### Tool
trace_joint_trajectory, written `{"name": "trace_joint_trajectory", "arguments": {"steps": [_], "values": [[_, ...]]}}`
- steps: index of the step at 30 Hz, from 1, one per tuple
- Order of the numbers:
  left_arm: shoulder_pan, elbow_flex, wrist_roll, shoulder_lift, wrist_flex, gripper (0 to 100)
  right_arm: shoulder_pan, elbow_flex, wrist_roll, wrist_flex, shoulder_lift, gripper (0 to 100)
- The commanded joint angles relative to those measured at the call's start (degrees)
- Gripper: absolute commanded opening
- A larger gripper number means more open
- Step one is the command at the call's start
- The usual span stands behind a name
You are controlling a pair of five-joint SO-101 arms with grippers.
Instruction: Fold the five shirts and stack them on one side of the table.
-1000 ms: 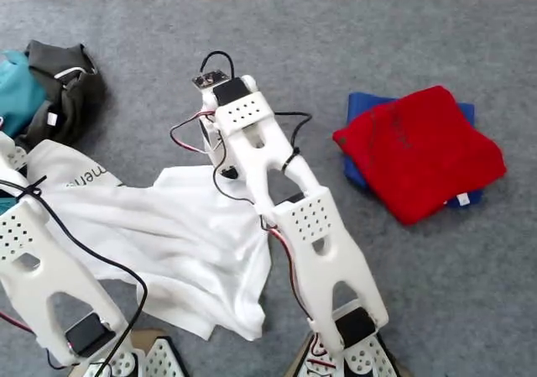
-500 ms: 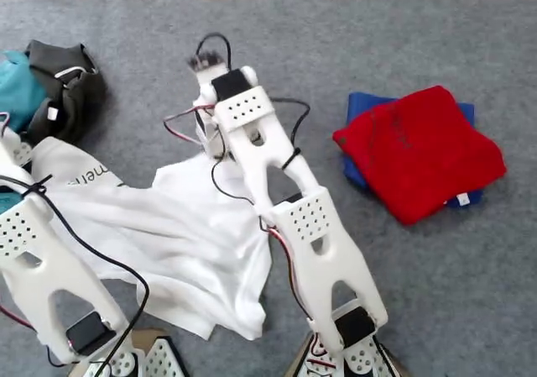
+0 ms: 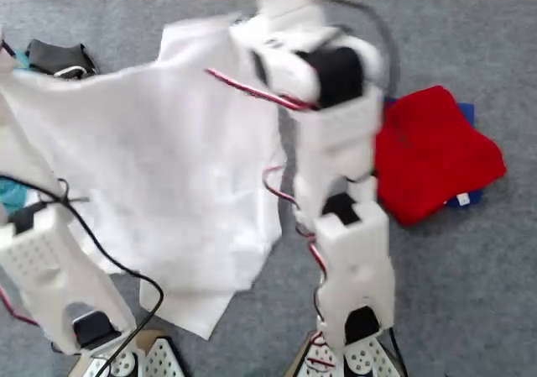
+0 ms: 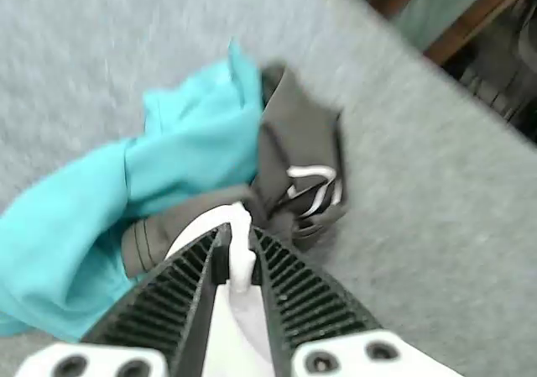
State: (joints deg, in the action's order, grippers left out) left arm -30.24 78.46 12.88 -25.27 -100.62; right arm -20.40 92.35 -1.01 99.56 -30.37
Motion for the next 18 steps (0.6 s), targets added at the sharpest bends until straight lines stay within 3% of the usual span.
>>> {"name": "trace_joint_trajectory", "arguments": {"steps": [1,5,13,18], "values": [[0.8,-1.5,-0.4,15.6,-0.4,3,2.6,2.9,-0.4,-4.8,11.9,1.4],[0.8,-4.4,-2.6,27.9,-0.4,3,3.8,2.5,-1.4,-13.0,20.3,1.4],[0.2,-8.5,-6.2,48.4,-0.3,3,3.5,2.4,-12.7,-27.4,27.0,1.4],[-1.5,-13.0,-8.4,58.5,-0.3,3,-4.0,2.6,-22.5,-29.3,27.5,1.4]]}}
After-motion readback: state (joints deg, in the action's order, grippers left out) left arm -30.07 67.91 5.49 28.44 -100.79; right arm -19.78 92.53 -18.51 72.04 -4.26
